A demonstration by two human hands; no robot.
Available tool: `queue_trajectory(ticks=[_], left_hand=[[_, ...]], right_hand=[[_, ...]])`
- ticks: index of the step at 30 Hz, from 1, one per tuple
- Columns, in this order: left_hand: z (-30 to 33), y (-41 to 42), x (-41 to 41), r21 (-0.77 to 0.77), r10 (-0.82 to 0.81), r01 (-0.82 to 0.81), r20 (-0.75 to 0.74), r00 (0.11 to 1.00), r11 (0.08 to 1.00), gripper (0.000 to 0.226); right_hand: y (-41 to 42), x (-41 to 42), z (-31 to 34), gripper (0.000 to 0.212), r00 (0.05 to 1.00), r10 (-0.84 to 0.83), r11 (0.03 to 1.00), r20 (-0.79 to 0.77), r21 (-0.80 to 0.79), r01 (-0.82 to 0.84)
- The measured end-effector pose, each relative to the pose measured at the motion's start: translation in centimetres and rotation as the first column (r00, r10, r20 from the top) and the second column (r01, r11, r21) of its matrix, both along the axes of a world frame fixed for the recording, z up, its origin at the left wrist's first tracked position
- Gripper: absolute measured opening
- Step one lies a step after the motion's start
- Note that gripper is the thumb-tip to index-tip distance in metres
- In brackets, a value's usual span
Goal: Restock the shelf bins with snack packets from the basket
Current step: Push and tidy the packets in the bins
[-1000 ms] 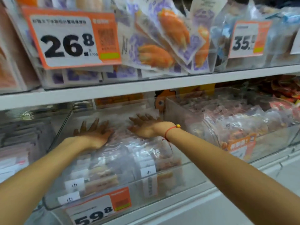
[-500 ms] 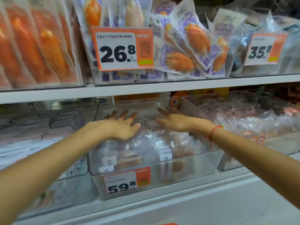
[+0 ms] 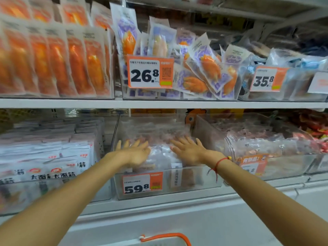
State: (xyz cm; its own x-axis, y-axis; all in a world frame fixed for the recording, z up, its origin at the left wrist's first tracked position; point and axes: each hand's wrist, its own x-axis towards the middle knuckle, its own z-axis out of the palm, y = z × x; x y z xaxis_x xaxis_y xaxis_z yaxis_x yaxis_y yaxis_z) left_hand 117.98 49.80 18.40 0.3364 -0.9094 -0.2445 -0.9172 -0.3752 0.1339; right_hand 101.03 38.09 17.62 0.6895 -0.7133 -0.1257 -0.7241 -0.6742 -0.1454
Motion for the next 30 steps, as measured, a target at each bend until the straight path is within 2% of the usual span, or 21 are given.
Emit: queue_trajectory(ticks=[3, 5, 7, 9, 12, 14, 16, 18, 20, 21, 23, 25, 26, 28, 30], left_hand=[[0.6, 1.6, -0.2, -0.114, -0.038, 0.042, 0.040, 0.998, 0.993, 0.055], [-0.1, 2.4, 0.1, -0.054, -0.109, 0.112, 0.064, 0.992, 0.992, 0.064], [-1.2, 2.9, -0.3, -0.003, -0.109, 0.109, 0.050, 0.993, 0.994, 0.058], [-2.0, 3.2, -1.0, -0.021, -0.069, 0.071, 0.076, 0.995, 0.997, 0.050], [-2.2, 2.9, -1.7, 0.006, -0.067, 0.067, 0.127, 0.990, 0.998, 0.050], [-1.9, 2.6, -1.7, 0.024, -0.048, 0.046, 0.099, 0.994, 0.999, 0.050], [-1.5, 3.1, -1.9, -0.036, -0.064, 0.066, 0.064, 0.996, 0.997, 0.051], [-1.0, 4.6, -1.9, -0.205, -0.138, 0.137, 0.011, 0.990, 0.969, 0.052], [-0.4, 7.2, -1.0, -0.431, -0.252, 0.248, 0.048, 0.967, 0.868, 0.051], [-0.2, 8.8, -0.1, -0.532, -0.269, 0.278, 0.097, 0.958, 0.800, 0.048], [0.1, 12.3, 2.6, -0.679, -0.175, 0.251, 0.180, 0.968, 0.690, 0.044], [0.2, 15.9, 6.0, -0.746, -0.026, 0.187, 0.223, 0.974, 0.639, 0.044], [0.3, 17.6, 7.8, -0.745, 0.041, 0.148, 0.229, 0.973, 0.651, 0.045], [0.4, 20.5, 11.5, -0.677, 0.154, 0.041, 0.225, 0.962, 0.734, 0.048], [0.8, 22.8, 14.5, -0.559, 0.203, -0.035, 0.242, 0.949, 0.829, 0.049]], right_hand=[[2.3, -1.2, 0.5, 0.053, 0.993, 0.011, 0.995, 0.114, -0.099, 0.000], [3.6, -1.3, 0.1, 0.054, 0.998, 0.039, 0.993, 0.038, -0.114, -0.035], [4.1, -0.8, -0.4, 0.052, 0.999, 0.037, 0.999, -0.026, -0.037, -0.038], [3.5, 0.0, -1.0, 0.051, 0.998, 0.024, 0.999, -0.050, 0.036, -0.022], [2.3, 0.7, -1.5, 0.051, 0.994, 0.026, 0.996, -0.103, 0.084, -0.018], [2.1, 0.7, -1.6, 0.051, 0.994, 0.027, 0.994, -0.106, 0.112, -0.015], [2.7, 0.2, -1.4, 0.050, 1.000, 0.008, 0.996, -0.010, 0.091, -0.007], [3.7, -0.4, -1.1, 0.048, 0.966, -0.034, 0.999, 0.257, 0.028, 0.027], [5.4, -0.4, -0.7, 0.043, 0.862, 0.010, 0.996, 0.506, -0.085, 0.039], [6.7, 0.0, -0.3, 0.041, 0.827, 0.077, 0.987, 0.557, -0.162, 0.018], [9.8, 2.1, 0.5, 0.040, 0.769, 0.237, 0.954, 0.594, -0.293, -0.068], [13.4, 5.5, 1.2, 0.039, 0.704, 0.345, 0.932, 0.621, -0.318, -0.177], [15.2, 7.5, 1.4, 0.040, 0.682, 0.378, 0.924, 0.626, -0.306, -0.230], [18.2, 11.3, 1.6, 0.044, 0.670, 0.401, 0.916, 0.625, -0.253, -0.312], [19.8, 14.4, 1.9, 0.047, 0.722, 0.411, 0.912, 0.557, -0.247, -0.329]])
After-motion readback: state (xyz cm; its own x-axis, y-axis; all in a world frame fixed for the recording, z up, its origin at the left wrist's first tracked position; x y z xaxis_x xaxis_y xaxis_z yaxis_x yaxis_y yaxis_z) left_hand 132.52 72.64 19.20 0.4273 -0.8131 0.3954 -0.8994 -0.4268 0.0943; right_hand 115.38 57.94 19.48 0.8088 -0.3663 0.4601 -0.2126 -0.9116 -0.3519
